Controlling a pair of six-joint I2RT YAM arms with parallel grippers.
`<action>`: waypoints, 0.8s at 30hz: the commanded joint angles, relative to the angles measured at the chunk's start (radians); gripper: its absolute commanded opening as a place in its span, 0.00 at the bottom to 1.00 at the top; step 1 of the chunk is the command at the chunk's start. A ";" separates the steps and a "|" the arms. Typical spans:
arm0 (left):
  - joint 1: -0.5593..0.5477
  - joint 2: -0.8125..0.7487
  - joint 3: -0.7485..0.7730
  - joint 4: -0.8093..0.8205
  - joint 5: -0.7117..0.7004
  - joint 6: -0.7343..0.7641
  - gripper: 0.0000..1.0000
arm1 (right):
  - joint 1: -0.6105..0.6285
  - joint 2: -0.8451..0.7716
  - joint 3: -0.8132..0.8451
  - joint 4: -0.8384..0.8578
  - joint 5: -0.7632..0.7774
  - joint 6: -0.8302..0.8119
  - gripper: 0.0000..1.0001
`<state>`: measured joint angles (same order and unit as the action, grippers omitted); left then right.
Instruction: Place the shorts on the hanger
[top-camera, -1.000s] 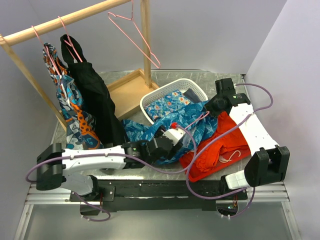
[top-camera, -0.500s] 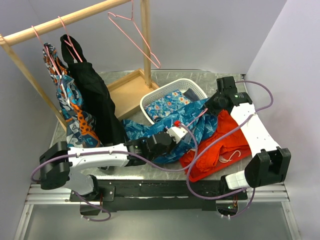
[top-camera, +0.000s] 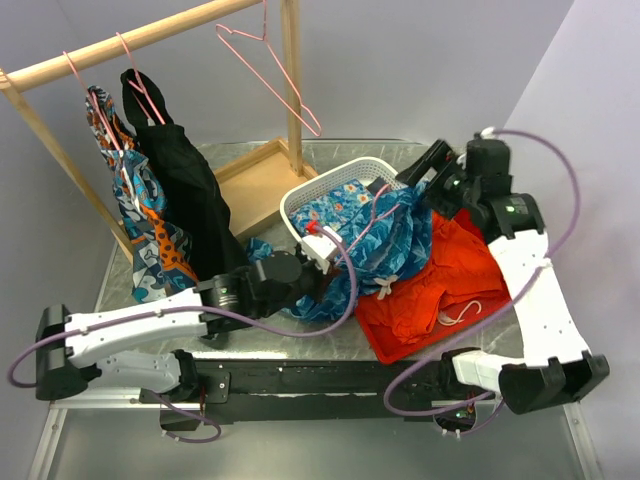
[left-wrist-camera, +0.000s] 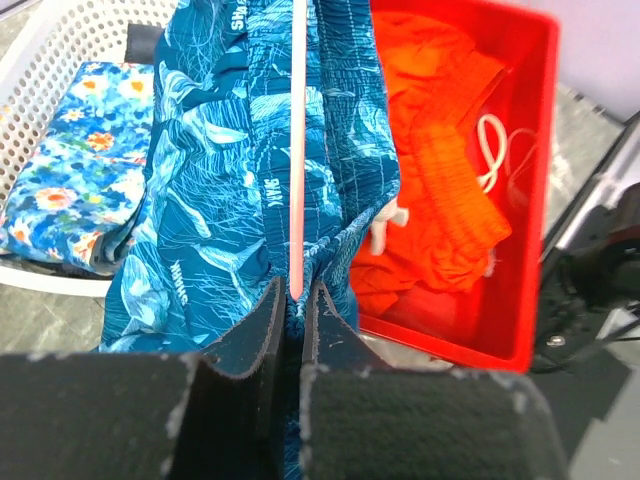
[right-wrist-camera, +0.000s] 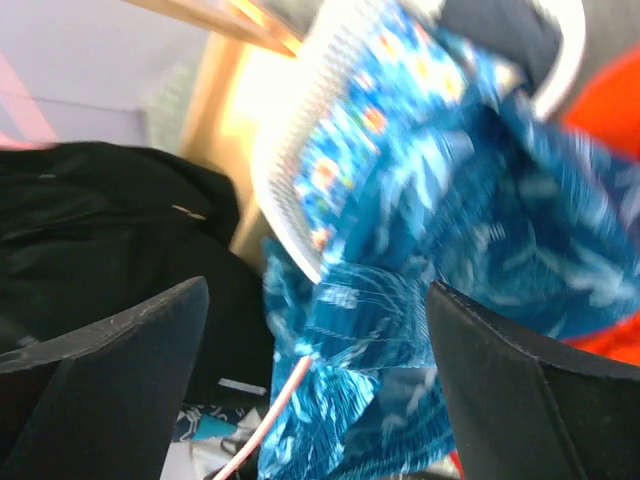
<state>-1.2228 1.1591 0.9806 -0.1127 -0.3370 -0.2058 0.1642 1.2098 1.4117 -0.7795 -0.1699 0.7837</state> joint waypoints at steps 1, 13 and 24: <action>0.002 -0.074 0.076 -0.028 0.016 -0.064 0.01 | 0.005 -0.081 0.134 0.008 0.038 -0.118 0.98; 0.002 -0.151 0.513 -0.376 0.007 -0.098 0.01 | 0.001 -0.141 0.121 0.100 0.193 -0.169 1.00; 0.002 -0.236 0.628 -0.485 0.006 -0.104 0.01 | -0.160 0.032 0.061 0.351 -0.045 -0.014 1.00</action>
<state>-1.2224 0.9443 1.5589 -0.6079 -0.3382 -0.2939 0.0315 1.1713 1.5009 -0.6060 -0.0765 0.7055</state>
